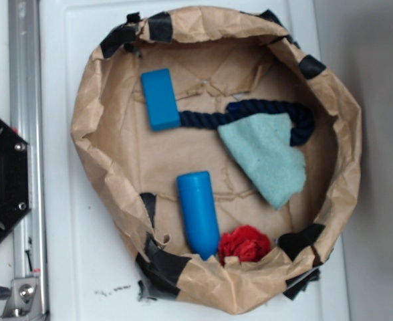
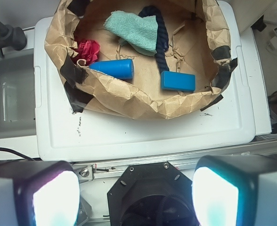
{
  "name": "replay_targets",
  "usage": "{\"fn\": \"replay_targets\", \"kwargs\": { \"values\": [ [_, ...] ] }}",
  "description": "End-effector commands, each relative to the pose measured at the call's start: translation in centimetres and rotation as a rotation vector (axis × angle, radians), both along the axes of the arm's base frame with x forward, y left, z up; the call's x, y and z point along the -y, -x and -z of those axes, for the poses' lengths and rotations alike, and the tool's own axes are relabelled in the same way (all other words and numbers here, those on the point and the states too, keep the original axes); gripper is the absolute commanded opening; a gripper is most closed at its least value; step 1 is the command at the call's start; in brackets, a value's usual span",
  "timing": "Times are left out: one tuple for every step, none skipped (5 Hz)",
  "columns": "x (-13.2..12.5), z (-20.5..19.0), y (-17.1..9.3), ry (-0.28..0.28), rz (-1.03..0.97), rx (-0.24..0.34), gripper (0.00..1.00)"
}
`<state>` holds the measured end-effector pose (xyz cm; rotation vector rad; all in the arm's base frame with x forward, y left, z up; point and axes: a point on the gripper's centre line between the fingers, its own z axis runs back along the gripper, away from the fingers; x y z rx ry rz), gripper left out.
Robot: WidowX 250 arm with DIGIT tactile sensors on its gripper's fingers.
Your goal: Grab the blue cloth.
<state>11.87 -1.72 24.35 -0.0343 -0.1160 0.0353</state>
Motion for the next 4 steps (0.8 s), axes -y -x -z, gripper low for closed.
{"fn": "replay_targets", "kwargs": {
  "values": [
    [0.0,0.0,0.0,0.000,0.000,0.000,1.00],
    [-2.8,3.8,-4.3,-0.212,-0.052,0.185,1.00],
    [-3.9,4.3,-9.7,-0.223,0.041,0.258,1.00],
    [-2.6,6.1,-14.1,-0.230,0.216,0.293,1.00]
  ]
}}
